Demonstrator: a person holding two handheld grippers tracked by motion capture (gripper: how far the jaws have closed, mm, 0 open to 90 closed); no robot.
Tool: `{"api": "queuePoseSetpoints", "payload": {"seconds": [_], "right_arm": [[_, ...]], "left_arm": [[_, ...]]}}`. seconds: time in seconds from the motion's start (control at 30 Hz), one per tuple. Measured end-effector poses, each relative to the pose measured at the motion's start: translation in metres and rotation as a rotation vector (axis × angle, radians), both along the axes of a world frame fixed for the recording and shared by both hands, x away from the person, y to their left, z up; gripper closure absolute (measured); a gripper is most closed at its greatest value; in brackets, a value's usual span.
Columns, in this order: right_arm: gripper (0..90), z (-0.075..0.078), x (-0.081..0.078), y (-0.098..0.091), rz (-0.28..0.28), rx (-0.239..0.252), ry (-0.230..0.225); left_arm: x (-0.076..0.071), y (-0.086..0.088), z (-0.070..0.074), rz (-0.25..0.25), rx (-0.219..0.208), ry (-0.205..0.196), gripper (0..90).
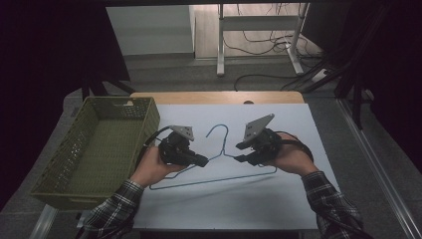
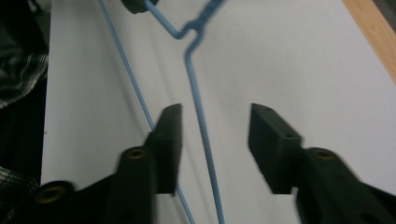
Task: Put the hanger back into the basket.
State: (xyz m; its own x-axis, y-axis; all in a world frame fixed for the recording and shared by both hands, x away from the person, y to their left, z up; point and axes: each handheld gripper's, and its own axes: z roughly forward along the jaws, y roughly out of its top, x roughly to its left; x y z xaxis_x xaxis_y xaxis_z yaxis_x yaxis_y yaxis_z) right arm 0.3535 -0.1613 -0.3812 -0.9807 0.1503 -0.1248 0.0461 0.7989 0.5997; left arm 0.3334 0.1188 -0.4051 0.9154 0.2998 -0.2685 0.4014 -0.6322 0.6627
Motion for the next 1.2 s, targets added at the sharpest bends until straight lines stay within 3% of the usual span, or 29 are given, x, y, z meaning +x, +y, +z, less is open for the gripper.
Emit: {"api": "queuePoseSetpoints", "payload": {"seconds": [0.13,0.27,0.3,0.53,0.83,1.2], "right_arm": [[42.8,0.007,-0.005,-0.013,-0.081,0.04,0.023],[37.3,0.011,-0.014,-0.028,-0.13,0.084,0.031],[36.4,0.011,-0.017,-0.031,-0.145,0.092,0.032],[29.3,0.006,-0.032,-0.046,-0.227,0.158,0.056],[20.3,-0.015,-0.046,-0.058,-0.295,0.258,0.109],[7.6,-0.036,-0.069,-0.068,-0.382,0.321,0.139]], "left_arm": [[-0.001,0.008,0.008,0.043,-0.025,-0.012,87.6],[-0.002,0.019,0.019,0.097,-0.043,-0.042,87.6],[-0.002,0.023,0.021,0.1,-0.048,-0.035,87.6],[-0.004,0.052,0.041,0.192,-0.071,-0.083,87.7],[-0.012,0.108,0.062,0.321,-0.08,-0.14,87.7],[-0.035,0.193,0.077,0.51,-0.057,-0.206,87.7]]}}
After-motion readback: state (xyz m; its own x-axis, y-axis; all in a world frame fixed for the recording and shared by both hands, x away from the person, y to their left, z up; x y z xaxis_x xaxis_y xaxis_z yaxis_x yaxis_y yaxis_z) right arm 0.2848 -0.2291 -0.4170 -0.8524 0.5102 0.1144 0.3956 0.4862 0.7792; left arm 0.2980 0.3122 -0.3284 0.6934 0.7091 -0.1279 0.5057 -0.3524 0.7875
